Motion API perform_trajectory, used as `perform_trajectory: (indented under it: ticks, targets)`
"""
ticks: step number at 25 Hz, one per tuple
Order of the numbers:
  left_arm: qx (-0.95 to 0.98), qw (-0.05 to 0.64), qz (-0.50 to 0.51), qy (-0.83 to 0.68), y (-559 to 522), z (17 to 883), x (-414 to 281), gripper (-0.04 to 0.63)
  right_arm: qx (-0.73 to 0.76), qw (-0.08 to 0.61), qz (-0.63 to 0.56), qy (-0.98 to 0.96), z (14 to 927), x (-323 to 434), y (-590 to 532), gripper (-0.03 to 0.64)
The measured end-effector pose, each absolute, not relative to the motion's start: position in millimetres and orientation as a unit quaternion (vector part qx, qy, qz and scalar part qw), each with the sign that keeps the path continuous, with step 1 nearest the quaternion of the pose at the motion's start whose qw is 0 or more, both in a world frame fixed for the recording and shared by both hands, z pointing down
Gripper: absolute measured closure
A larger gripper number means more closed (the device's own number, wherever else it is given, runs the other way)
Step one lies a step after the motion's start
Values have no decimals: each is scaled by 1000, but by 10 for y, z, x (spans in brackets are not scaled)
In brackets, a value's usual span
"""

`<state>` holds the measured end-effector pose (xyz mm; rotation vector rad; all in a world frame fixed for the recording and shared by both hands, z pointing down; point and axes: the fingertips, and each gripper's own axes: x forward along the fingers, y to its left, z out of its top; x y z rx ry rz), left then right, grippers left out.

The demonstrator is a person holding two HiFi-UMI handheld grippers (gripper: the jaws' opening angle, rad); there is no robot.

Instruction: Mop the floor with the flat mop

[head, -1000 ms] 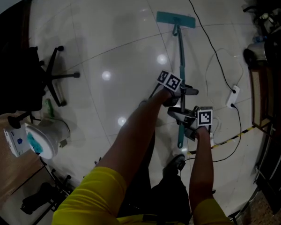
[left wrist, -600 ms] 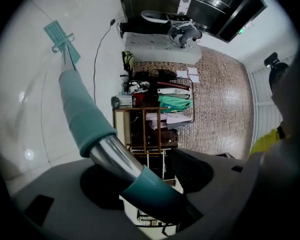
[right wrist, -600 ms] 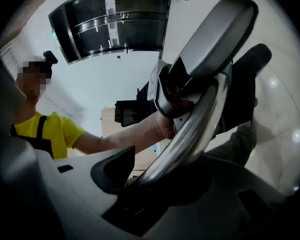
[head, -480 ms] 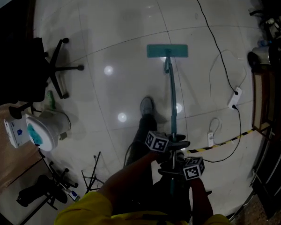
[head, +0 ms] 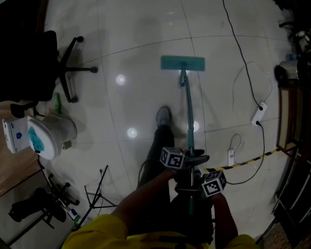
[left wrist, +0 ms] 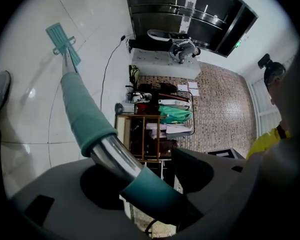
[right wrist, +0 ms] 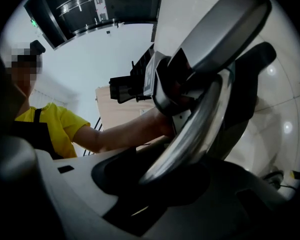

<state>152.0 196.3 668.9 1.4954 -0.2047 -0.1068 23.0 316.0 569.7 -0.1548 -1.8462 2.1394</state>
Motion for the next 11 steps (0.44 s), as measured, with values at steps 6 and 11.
perform_trajectory:
  ticks: [6,11]
  targets:
    - [687,719,-51,-98,1866,6804,1431,313,-60,166,736,-654,5835,141,3094,427]
    - [686,720,-49,-94,1911,6813,1513,313,-51,167,741,-648,5862,228,3147,428]
